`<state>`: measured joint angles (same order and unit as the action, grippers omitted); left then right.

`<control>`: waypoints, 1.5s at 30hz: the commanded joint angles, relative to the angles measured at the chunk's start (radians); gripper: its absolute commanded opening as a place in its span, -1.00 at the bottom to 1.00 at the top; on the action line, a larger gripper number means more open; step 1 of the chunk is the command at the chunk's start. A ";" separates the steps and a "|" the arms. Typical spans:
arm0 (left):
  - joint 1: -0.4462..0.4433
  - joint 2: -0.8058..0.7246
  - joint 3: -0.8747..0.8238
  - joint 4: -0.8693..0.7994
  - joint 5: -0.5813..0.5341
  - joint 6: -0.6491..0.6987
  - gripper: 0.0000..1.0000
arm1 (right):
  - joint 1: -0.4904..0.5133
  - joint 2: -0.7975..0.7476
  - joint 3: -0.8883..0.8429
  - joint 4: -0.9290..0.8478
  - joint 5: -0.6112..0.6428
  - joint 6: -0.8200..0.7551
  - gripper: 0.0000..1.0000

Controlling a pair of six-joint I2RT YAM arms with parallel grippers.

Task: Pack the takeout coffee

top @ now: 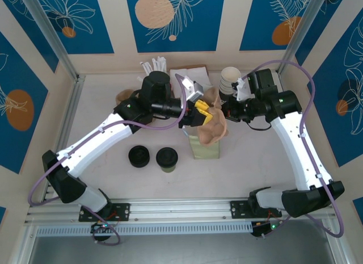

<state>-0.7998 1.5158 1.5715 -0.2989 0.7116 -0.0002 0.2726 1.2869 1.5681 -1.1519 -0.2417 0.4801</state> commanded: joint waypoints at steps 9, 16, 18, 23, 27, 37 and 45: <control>0.043 0.007 0.023 -0.093 -0.029 0.076 -0.42 | -0.010 -0.026 -0.003 0.004 -0.052 -0.031 -0.96; 0.068 0.047 0.054 -0.148 -0.023 0.110 -0.43 | -0.008 -0.036 -0.012 0.001 -0.044 -0.053 -0.97; 0.075 0.058 0.060 -0.151 -0.023 0.109 -0.43 | -0.009 -0.038 -0.017 0.003 -0.045 -0.058 -0.97; 0.078 0.078 0.073 -0.145 -0.023 0.098 -0.45 | -0.007 -0.040 -0.039 0.006 -0.051 -0.074 -0.98; 0.083 0.093 0.088 -0.166 -0.041 0.117 -0.46 | -0.009 -0.043 -0.058 0.015 -0.060 -0.087 -0.98; 0.086 0.165 0.165 -0.293 -0.067 0.206 -0.47 | -0.010 -0.025 -0.075 0.012 -0.080 -0.108 -0.98; 0.094 0.202 0.194 -0.369 -0.069 0.273 -0.47 | -0.014 -0.002 -0.064 0.001 -0.075 -0.111 -0.97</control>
<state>-0.7219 1.7046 1.7271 -0.6197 0.6437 0.2203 0.2638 1.2728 1.5024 -1.1378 -0.2825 0.3912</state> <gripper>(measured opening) 0.265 0.066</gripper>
